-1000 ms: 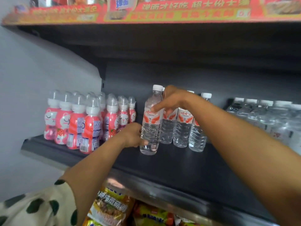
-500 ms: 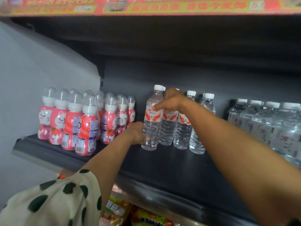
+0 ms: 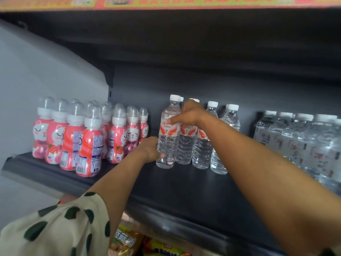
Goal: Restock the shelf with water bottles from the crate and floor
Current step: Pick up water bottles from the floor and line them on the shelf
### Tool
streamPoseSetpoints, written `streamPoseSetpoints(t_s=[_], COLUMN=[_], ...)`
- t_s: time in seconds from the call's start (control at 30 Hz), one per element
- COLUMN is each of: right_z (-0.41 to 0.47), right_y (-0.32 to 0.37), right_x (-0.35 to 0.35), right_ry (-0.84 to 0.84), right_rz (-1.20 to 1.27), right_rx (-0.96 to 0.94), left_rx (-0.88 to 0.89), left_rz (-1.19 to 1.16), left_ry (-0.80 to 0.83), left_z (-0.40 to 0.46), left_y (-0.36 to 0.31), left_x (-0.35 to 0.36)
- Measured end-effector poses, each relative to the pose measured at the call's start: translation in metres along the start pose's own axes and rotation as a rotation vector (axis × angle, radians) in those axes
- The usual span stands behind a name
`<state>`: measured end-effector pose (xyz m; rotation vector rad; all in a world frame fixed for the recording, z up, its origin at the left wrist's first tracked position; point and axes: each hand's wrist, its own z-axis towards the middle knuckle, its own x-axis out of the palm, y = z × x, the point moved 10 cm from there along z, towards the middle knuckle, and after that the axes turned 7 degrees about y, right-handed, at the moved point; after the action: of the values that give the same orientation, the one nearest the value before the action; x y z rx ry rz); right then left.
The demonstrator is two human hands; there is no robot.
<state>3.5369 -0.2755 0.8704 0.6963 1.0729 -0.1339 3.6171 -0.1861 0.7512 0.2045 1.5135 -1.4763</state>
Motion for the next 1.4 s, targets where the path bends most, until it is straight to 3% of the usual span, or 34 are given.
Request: streamPoseSetpoints(t_s=[0.17, 0.33, 0.43, 0.7, 0.97, 1.1, 1.4], right_z=[-0.009, -0.056, -0.103, -0.236, -0.363, -0.417, -0.557], right_y=[0.001, 0.012, 0.02, 0.002, -0.042, -0.086, -0.223], right_x=[-0.001, -0.012, -0.007, 0.031, 0.042, 0.076, 0.263], right_ry=[0.032, -0.011, -0.013, 0.098, 0.076, 0.153, 0.462], right_rz=[0.02, -0.075, -0.224, -0.59, -0.693, -0.651, -0.537], right_rx=[0.007, -0.005, -0.024, -0.025, 0.017, 0.038, 0.119], left_rx=[-0.034, 0.043, 0.084, 0.159, 0.188, 0.225, 0.106], left_rz=[0.05, 0.156, 0.226, 0.497, 0.652, 0.633, 0.6], left_ry=[-0.003, -0.087, -0.117, 0.012, 0.121, 0.173, 0.531], left_z=[-0.011, -0.044, -0.072, -0.168, -0.267, -0.307, -0.403], left_y=[-0.001, -0.032, -0.049, -0.091, -0.12, -0.117, 0.009], left_x=[-0.005, -0.023, -0.027, 0.022, 0.098, 0.163, 0.384])
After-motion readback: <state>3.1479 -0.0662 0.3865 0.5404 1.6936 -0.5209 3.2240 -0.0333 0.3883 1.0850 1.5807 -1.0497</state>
